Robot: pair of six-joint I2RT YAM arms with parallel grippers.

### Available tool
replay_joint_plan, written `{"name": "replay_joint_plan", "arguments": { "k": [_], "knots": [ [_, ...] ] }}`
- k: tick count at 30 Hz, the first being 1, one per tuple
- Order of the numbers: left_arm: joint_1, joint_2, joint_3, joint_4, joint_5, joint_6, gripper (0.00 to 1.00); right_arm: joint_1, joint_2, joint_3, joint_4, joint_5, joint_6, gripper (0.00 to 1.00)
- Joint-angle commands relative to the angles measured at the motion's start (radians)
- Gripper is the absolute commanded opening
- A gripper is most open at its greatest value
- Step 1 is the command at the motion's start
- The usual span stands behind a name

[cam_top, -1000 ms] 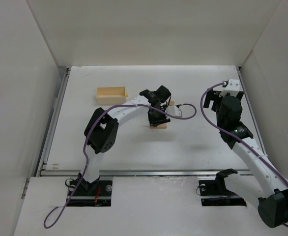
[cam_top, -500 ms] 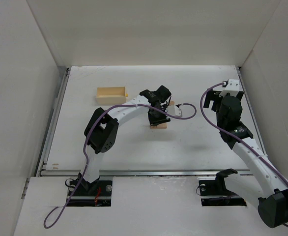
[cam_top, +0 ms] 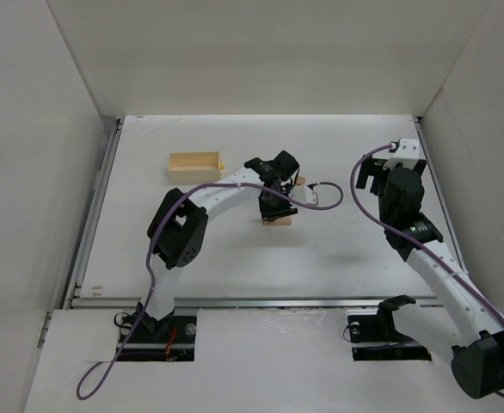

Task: Build the wood block tower

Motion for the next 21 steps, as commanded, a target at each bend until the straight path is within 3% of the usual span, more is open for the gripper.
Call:
{"name": "replay_joint_plan", "arguments": {
  "k": [1,21],
  "knots": [
    [-0.004,-0.009,-0.002,0.004,-0.003,0.007,0.0,-0.006,-0.011,-0.003,0.063,0.016,-0.003,0.98],
    [-0.004,-0.009,-0.02,0.023,-0.023,-0.002,0.0,-0.006,-0.011,-0.003,0.063,0.016,-0.012,0.98]
  ]
}}
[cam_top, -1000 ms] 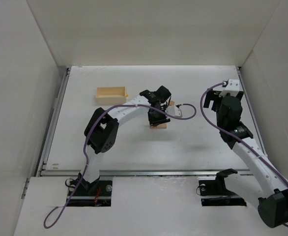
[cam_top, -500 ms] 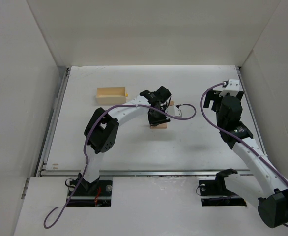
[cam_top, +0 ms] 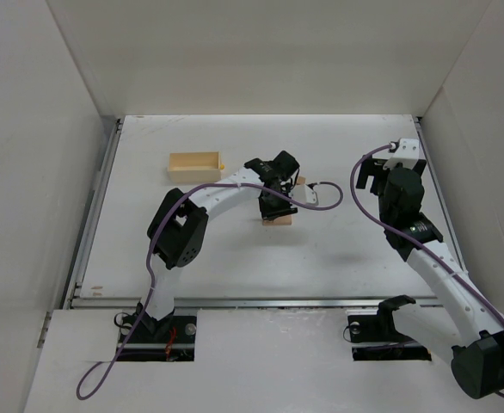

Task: Build the wood block tower

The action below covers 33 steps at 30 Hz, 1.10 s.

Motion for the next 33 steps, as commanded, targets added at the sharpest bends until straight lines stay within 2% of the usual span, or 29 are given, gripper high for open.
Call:
{"name": "replay_joint_plan", "arguments": {
  "k": [1,21,33],
  "knots": [
    [-0.004,-0.009,-0.014,0.001,-0.002,-0.002,0.0,-0.006,-0.011,-0.003,0.063,0.016,-0.008,0.98],
    [-0.004,-0.009,-0.004,0.001,0.007,0.007,0.0,-0.006,-0.002,-0.003,0.063,0.016,-0.008,0.98],
    [-0.004,-0.009,0.059,0.001,0.045,0.007,0.0,-0.006,-0.002,-0.003,0.063,0.016,-0.008,0.98]
  ]
}}
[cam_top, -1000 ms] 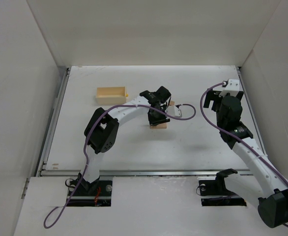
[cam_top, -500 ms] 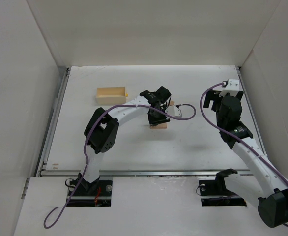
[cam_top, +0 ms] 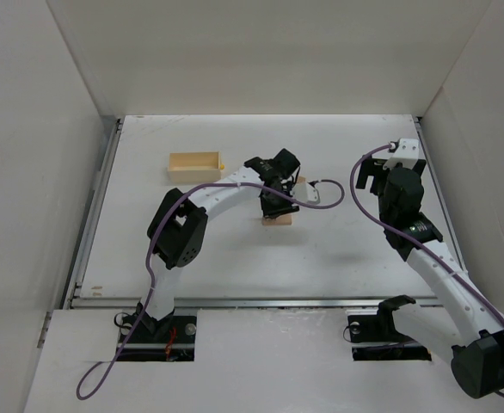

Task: Build the wood block tower

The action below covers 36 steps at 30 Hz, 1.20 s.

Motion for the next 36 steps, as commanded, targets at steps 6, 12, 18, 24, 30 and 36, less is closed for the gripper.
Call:
{"name": "replay_joint_plan", "arguments": {
  "k": [6,12,18,24,30,36],
  "knots": [
    [-0.024,0.0,0.047,0.006,0.033,-0.002,0.0,-0.006,0.004,-0.003,0.063,0.016,-0.008,0.98],
    [-0.034,0.009,0.047,0.016,0.042,-0.002,0.0,-0.006,0.004,-0.003,0.063,0.016,-0.008,0.98],
    [-0.034,0.009,0.056,0.016,0.024,-0.002,0.0,-0.006,0.004,-0.003,0.063,0.016,-0.008,0.98],
    [-0.034,0.019,0.085,0.025,0.024,-0.002,0.0,-0.006,0.004,-0.003,0.063,0.016,-0.008,0.98],
    [-0.034,0.028,0.094,0.034,0.024,-0.002,0.0,-0.006,0.014,-0.003,0.063,0.016,-0.017,0.98],
    [-0.034,0.037,0.085,0.011,0.024,0.007,0.0,-0.006,0.014,-0.003,0.063,0.016,-0.017,0.98]
  ]
}}
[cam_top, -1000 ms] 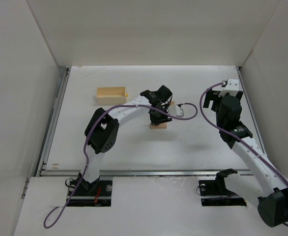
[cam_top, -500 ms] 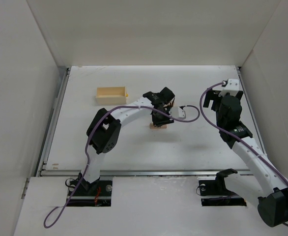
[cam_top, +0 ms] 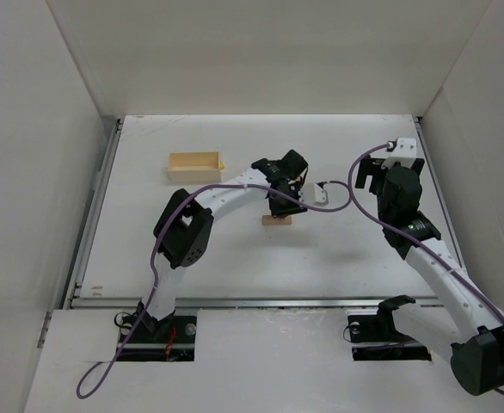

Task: Build the wood block tower

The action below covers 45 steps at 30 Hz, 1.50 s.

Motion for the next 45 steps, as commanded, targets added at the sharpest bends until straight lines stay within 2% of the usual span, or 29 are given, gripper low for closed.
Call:
{"name": "replay_joint_plan", "arguments": {
  "k": [1,45],
  "knots": [
    [-0.001,0.002,0.021,-0.023,0.006,0.007,0.0,-0.006,-0.005,-0.003,0.049,0.016,-0.006,0.98],
    [-0.001,0.002,0.002,-0.056,-0.014,0.035,0.0,-0.006,0.004,-0.003,0.058,0.016,-0.006,0.98]
  ]
}}
